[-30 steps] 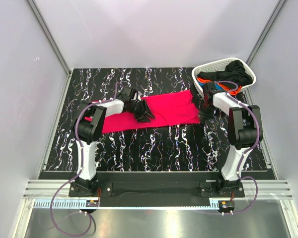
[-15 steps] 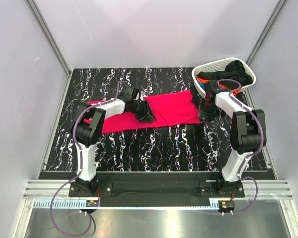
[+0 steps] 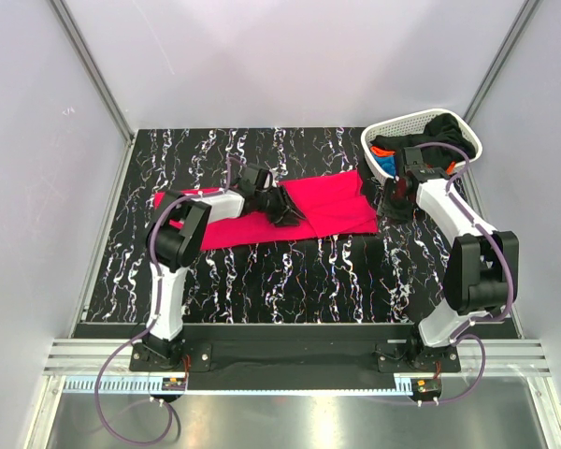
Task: Fold and stack the t-shirts
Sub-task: Fold the tshirt
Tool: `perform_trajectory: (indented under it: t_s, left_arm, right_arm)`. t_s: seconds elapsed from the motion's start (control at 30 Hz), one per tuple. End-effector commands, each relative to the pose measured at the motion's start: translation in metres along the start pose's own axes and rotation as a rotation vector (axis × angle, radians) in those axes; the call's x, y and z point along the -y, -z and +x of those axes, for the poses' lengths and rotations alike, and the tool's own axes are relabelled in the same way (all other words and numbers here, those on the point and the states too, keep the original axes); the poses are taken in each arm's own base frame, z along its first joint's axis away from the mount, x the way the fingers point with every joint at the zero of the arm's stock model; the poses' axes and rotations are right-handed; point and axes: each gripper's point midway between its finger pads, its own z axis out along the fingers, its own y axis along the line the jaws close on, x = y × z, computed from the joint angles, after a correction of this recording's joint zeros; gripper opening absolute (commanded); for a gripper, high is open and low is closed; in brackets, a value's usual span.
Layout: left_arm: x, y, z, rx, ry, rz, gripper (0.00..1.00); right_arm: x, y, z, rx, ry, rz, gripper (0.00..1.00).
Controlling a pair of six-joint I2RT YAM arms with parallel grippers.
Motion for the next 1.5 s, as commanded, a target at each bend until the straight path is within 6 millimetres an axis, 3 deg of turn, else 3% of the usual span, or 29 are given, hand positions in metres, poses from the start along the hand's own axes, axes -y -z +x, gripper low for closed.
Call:
perform_trajectory:
  t_s: [0.0, 0.73, 1.17, 1.47]
  left_arm:
    - [0.025, -0.009, -0.019, 0.040, -0.001, 0.092, 0.38]
    - [0.029, -0.029, -0.034, 0.054, 0.079, 0.166, 0.37]
    - [0.045, -0.019, -0.064, 0.159, 0.109, 0.263, 0.37]
    - [0.026, -0.020, -0.065, 0.161, 0.141, 0.206, 0.37]
  right_arm:
    - [0.002, 0.012, 0.001, 0.020, -0.001, -0.005, 0.45]
    - [0.004, 0.010, 0.009, 0.000, 0.013, -0.010, 0.45]
    - [0.003, 0.011, 0.020, -0.022, 0.008, -0.031, 0.45]
    - [0.004, 0.012, 0.021, -0.022, 0.011, -0.031, 0.45]
